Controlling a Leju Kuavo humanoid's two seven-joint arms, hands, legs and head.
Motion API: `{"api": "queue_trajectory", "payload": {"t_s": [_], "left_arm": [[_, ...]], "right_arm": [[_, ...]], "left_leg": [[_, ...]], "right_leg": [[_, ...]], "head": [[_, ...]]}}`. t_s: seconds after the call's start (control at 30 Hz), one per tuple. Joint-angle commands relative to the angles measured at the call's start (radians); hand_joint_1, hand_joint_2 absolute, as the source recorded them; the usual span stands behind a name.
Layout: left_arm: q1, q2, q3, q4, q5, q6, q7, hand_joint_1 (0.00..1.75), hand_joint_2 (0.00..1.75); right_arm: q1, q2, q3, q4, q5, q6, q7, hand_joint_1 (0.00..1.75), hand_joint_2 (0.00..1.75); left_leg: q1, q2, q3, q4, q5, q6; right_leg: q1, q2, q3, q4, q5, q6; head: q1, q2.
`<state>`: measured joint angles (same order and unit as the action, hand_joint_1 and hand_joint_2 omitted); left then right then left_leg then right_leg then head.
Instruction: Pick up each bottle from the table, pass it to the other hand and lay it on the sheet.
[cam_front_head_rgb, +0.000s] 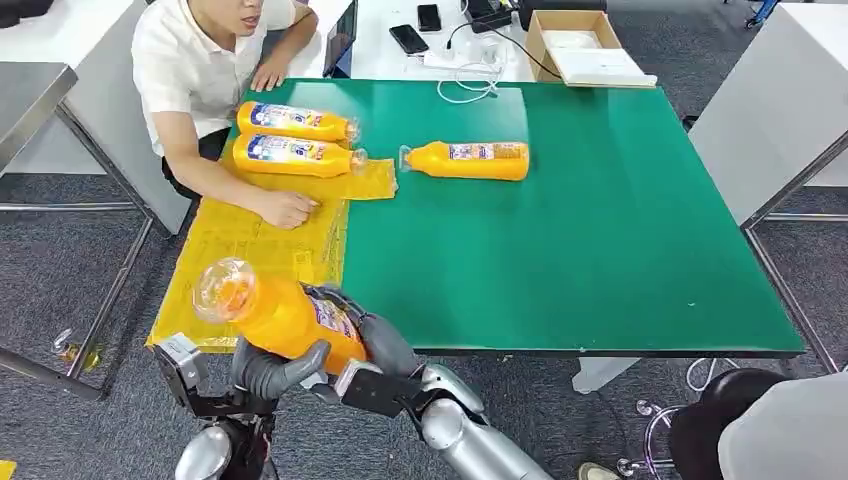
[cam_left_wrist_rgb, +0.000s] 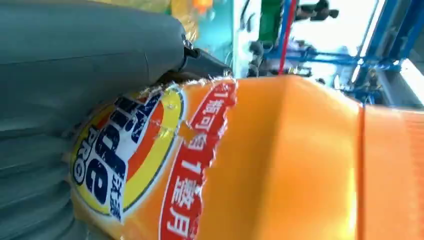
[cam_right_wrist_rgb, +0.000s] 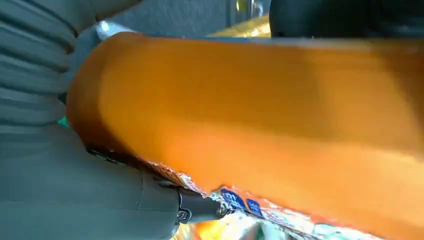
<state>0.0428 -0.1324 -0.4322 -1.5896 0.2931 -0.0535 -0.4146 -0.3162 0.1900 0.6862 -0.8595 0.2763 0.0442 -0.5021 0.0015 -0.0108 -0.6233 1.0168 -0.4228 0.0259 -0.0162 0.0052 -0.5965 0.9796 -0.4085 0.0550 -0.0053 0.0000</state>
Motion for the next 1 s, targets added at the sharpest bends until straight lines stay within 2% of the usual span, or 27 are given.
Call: {"api": "queue_trajectory", "payload": {"t_s": [0.03,0.37,0.47,0.53,0.6,0.73,0.8,0.87,1.0], "left_arm": [[-0.143,0.028,0.061,0.070,-0.028,0.056,0.023,1.75,1.75],[-0.172,0.062,0.077,0.070,-0.027,0.074,0.038,1.75,1.75],[-0.201,0.108,0.062,0.101,-0.220,0.210,0.051,1.75,1.75],[-0.226,0.133,0.068,0.131,-0.443,0.357,0.032,1.75,1.75],[-0.250,0.142,0.077,0.156,-0.529,0.383,0.038,1.75,1.75],[-0.261,0.138,0.094,0.172,-0.541,0.380,0.042,1.75,1.75],[-0.268,0.132,0.101,0.193,-0.591,0.396,0.061,1.75,1.75],[-0.292,0.142,0.116,0.265,-0.741,0.476,0.044,1.75,1.75],[-0.381,0.158,0.110,0.529,-0.986,0.514,0.074,1.75,1.75]], "right_arm": [[0.063,-0.042,0.112,-0.187,0.090,-0.098,-0.103,0.00,1.75],[0.099,0.000,0.079,-0.094,0.065,-0.184,-0.171,0.00,1.75],[0.111,0.014,0.080,-0.074,0.090,-0.263,-0.190,0.00,1.75],[0.118,0.013,0.083,-0.086,0.101,-0.323,-0.196,0.00,1.75],[0.131,0.002,0.086,-0.121,0.103,-0.377,-0.196,0.00,1.75],[0.128,-0.003,0.090,-0.129,0.092,-0.380,-0.196,0.00,1.75],[0.139,-0.009,0.090,-0.158,0.080,-0.429,-0.196,0.00,1.75],[0.145,-0.029,0.123,-0.206,0.021,-0.453,-0.196,0.00,1.75],[0.150,-0.029,0.118,-0.226,-0.032,-0.439,-0.196,0.00,1.75]], "left_leg": [[0.001,0.000,0.004,-0.001,-0.001,-0.002],[0.001,0.000,0.004,-0.001,-0.001,-0.002],[0.001,0.001,0.004,-0.002,-0.001,-0.001],[0.001,0.001,0.006,-0.002,-0.001,-0.002],[0.001,0.000,0.006,-0.002,-0.001,-0.002],[0.001,0.001,0.005,-0.001,-0.001,-0.002],[0.000,0.001,0.003,-0.001,0.000,-0.001],[0.001,0.001,0.004,-0.001,-0.001,-0.001],[0.000,0.000,0.005,-0.002,0.000,-0.001]], "right_leg": [[0.001,-0.002,0.004,0.000,-0.002,-0.003],[0.001,-0.002,0.004,-0.001,-0.001,-0.002],[0.001,-0.001,0.004,-0.001,-0.001,-0.002],[0.001,-0.001,0.005,-0.001,-0.001,-0.003],[0.001,-0.002,0.006,-0.001,-0.001,-0.003],[0.001,-0.001,0.005,0.000,-0.001,-0.003],[0.000,-0.001,0.003,-0.001,-0.001,-0.002],[0.001,-0.001,0.004,-0.001,-0.001,-0.002],[0.000,-0.002,0.005,-0.001,-0.001,-0.002]], "head": [[-0.001,0.000],[0.000,0.000],[0.000,0.000],[0.000,0.000],[-0.002,0.000],[0.000,0.000],[0.000,0.000],[-0.001,0.000],[0.000,0.000]]}}
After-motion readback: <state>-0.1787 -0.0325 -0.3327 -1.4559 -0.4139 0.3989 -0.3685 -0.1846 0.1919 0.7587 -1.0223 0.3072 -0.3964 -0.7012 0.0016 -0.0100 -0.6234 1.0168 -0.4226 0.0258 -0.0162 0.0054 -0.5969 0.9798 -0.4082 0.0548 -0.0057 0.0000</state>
